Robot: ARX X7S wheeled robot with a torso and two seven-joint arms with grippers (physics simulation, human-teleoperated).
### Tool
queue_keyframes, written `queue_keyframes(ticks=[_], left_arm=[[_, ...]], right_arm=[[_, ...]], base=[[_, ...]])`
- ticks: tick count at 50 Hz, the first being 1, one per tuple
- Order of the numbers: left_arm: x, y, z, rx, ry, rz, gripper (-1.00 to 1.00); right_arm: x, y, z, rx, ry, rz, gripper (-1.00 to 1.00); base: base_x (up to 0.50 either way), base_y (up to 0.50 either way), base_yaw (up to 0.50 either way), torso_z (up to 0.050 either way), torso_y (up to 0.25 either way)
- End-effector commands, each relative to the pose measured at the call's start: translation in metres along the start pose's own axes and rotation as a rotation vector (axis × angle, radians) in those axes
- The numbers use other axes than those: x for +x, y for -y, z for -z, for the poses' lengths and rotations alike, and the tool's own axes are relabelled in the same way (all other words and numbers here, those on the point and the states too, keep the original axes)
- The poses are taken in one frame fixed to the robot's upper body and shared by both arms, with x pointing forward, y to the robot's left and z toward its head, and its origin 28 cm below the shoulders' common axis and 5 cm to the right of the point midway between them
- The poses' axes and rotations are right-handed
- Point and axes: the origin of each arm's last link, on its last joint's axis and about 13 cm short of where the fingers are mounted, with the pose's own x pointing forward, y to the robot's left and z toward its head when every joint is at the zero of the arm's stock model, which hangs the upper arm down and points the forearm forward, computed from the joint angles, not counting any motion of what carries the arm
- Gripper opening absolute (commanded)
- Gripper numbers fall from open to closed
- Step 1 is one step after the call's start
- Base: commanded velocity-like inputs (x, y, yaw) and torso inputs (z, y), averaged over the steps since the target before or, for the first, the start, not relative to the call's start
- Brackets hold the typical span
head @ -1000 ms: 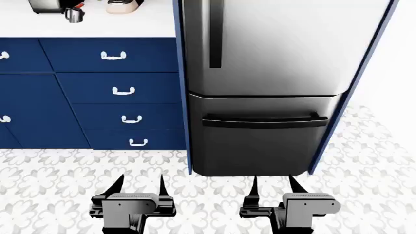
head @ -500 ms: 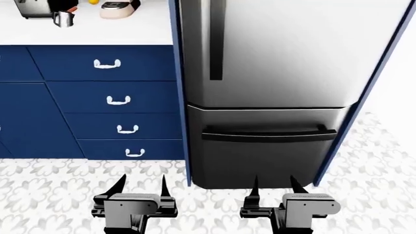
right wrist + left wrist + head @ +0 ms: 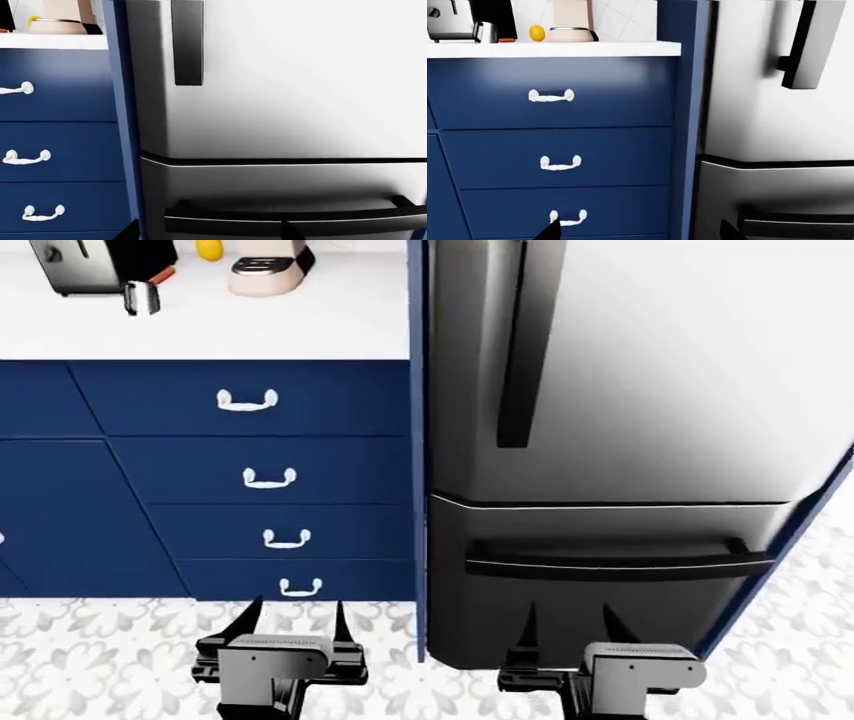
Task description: Open the fridge door
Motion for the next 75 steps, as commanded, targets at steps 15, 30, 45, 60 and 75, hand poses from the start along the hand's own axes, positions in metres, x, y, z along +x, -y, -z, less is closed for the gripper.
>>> queue_keyframes(ticks=[15, 30, 45, 60, 75], left_arm=[[-0.003, 0.001, 0.001, 0.015, 0.000, 0.012, 1.00], [-0.002, 0.002, 0.001, 0.015, -0.001, 0.014, 1.00], [0.000, 0.002, 0.000, 0.014, 0.000, 0.015, 1.00], [0.004, 0.002, 0.001, 0.014, -0.003, 0.019, 1.00], [0.003, 0.003, 0.001, 0.013, -0.006, 0.020, 1.00]], right_arm=[[0.002, 0.001, 0.001, 0.009, -0.008, 0.039, 1.00], [-0.001, 0.002, 0.001, 0.013, -0.007, 0.045, 1.00], [-0.003, 0.002, -0.001, 0.032, 0.012, 0.030, 1.00], [0.007, 0.017, -0.068, 0.015, 0.036, -0.012, 1.00], [0.039, 0.036, -0.150, -0.045, 0.040, -0.028, 1.00]], base=[[0.17, 0.26, 0.00, 0.000, 0.000], [0.32, 0.00, 0.00, 0.000, 0.001], [0.10, 0.00, 0.00, 0.000, 0.000], [0.00, 0.00, 0.00, 0.000, 0.000], [0.00, 0.00, 0.00, 0.000, 0.000]])
